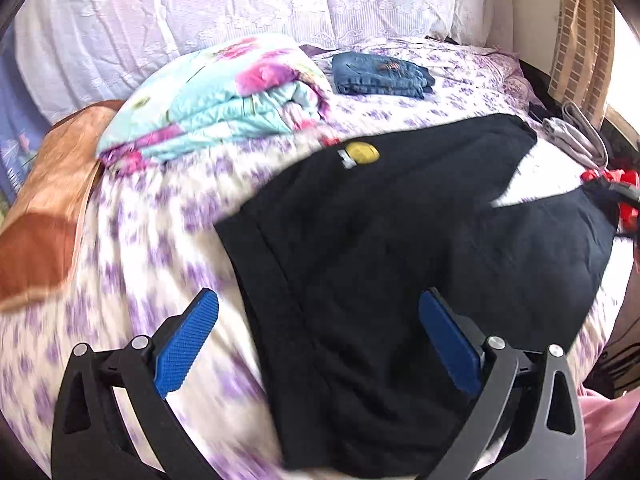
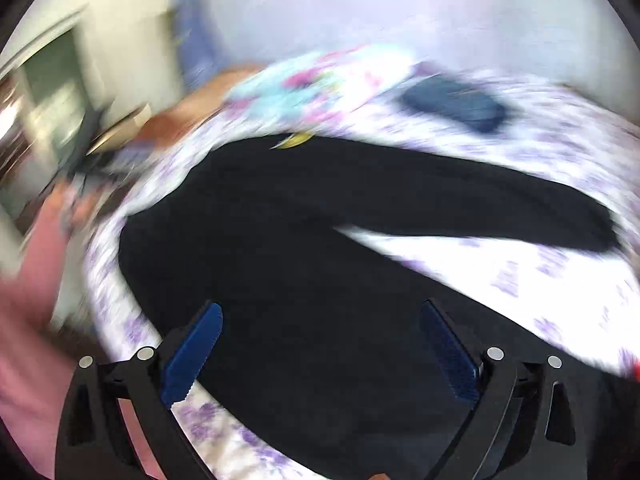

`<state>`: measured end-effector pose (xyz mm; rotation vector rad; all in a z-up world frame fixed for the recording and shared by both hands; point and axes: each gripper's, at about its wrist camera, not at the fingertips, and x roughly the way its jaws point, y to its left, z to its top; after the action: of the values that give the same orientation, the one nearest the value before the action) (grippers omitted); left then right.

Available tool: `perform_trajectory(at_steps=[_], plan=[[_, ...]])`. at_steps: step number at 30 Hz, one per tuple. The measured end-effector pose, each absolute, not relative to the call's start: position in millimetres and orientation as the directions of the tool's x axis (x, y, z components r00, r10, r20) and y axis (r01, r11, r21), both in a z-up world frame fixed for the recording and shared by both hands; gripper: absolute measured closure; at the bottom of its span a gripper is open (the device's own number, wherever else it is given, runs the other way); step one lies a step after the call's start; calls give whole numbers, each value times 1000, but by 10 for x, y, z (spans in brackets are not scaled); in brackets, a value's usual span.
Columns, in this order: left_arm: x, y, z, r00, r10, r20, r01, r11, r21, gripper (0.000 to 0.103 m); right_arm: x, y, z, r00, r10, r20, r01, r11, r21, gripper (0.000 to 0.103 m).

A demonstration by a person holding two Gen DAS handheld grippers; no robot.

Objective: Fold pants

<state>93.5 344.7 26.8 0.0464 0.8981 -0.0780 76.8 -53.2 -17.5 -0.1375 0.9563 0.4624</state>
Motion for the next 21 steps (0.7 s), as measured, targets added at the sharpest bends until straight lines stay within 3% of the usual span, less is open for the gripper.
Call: perform_trajectory(at_steps=[4,9,11,14,19,21], plan=[[1511,3728,296,583,-166,-795,175,982,-76,5,1363,-185,-195,390,191,-901,-472,882,-17,4],[2127,3925,70,490,-188,-851,194,975,-104,8,1969,206,-64,419,165,-893,-572,812,-118,4],[2279,3953,-23,461,-195,-866,215,971,-104,20,2204,296,-8,404,180,-897,-596,795,-109,4],[2534,3950,-179,425,-219,-879,257,960,-115,27,2696,373,-50,380,199,-904,-622,777,-90,4],[2805,3876,-402,366,-230,-902,333,937,-104,28,3309,430,-211,321,236,-917,-668,743,-43,6],[2853,3849,-428,364,-245,-899,369,924,-102,28,3439,481,-324,302,226,-926,-705,706,-58,11]])
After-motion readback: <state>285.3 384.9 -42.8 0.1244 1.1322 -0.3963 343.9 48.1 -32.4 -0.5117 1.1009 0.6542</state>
